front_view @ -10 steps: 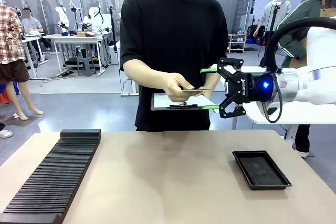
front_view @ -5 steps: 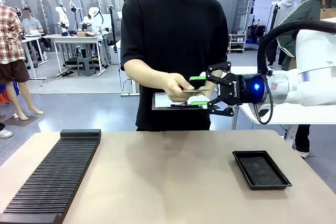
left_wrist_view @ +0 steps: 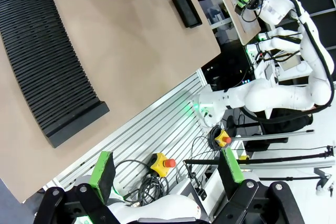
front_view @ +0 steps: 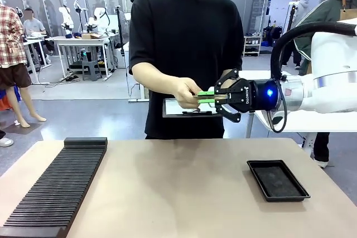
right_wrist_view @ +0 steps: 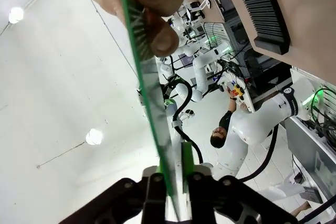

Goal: Inspect the PCB.
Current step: Pick up the Blank PCB that the human is holding, then place the Blank PCB in the ESD tray.

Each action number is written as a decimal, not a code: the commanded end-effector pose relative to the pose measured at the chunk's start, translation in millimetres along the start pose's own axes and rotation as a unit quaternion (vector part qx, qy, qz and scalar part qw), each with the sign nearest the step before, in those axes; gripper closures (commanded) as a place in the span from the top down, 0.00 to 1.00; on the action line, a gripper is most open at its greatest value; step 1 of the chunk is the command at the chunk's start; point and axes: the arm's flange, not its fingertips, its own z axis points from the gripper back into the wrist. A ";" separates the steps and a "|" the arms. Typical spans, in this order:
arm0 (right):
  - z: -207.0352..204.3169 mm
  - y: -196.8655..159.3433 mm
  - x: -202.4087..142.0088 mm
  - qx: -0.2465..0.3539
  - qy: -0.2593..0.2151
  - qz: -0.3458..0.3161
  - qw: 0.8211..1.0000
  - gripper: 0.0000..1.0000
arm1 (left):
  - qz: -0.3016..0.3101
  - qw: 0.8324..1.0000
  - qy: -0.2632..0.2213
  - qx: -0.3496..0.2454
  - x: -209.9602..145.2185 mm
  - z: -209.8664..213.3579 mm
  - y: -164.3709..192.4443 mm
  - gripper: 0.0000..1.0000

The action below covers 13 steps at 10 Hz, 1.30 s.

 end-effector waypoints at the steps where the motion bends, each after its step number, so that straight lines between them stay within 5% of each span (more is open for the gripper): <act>1: -8.2 -1.8 0.2 0.007 -0.008 -0.004 1.000 0.00 | 0.006 1.000 0.002 0.009 1.3 1.9 -2.9 1.00; 13: -2.4 -2.6 0.4 -0.001 0.000 -0.002 1.000 0.00 | 0.006 1.000 0.002 0.009 1.3 1.9 -2.9 1.00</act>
